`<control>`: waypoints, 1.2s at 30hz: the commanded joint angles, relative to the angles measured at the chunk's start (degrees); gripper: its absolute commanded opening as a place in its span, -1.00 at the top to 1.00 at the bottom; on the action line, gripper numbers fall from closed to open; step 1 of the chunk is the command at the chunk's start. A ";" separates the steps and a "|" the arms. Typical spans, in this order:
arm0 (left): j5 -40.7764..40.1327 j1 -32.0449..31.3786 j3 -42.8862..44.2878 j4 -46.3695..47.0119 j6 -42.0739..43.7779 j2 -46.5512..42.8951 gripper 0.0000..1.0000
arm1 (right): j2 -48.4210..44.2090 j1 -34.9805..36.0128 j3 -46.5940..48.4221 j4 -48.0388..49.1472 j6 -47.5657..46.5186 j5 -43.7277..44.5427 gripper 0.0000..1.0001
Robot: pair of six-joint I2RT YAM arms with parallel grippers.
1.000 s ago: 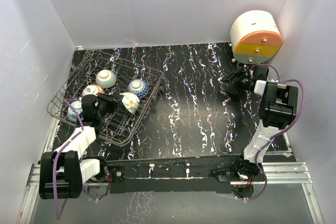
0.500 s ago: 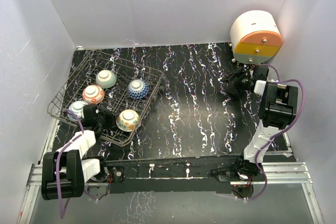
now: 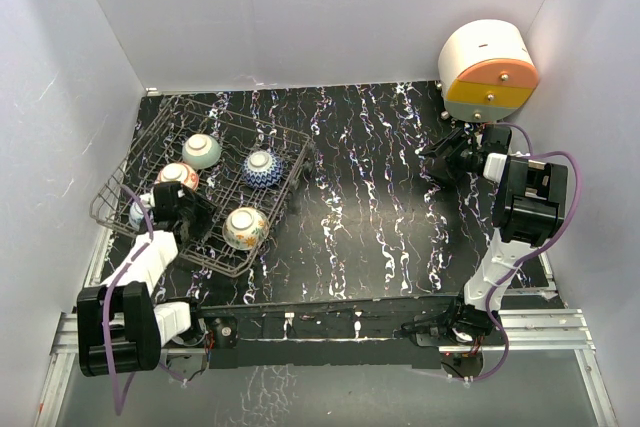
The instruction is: Load the bowls into the dish rack
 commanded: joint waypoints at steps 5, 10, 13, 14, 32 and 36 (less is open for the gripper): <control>-5.95 0.46 11.26 -12.02 9.72 0.68 -0.70 | -0.11 1.53 2.98 0.13 -1.40 0.65 -0.45; -5.11 0.43 19.34 -13.38 12.32 2.19 -0.94 | 0.23 7.15 13.25 -6.76 -4.85 4.34 -0.48; -4.21 -0.30 25.53 -14.65 13.96 4.55 -0.94 | 1.36 11.83 19.96 -10.07 -6.20 6.10 -0.68; -3.77 -0.73 27.73 -15.03 15.09 5.59 -0.94 | 1.85 13.28 22.54 -11.77 -6.90 6.74 -0.92; -11.16 -18.93 58.79 -35.02 30.90 22.08 -0.94 | -6.24 36.35 34.41 -27.66 -16.92 18.52 -0.97; -12.08 -18.96 60.56 -36.91 32.32 21.78 -0.94 | -9.24 38.10 32.66 -28.36 -18.65 23.33 -0.97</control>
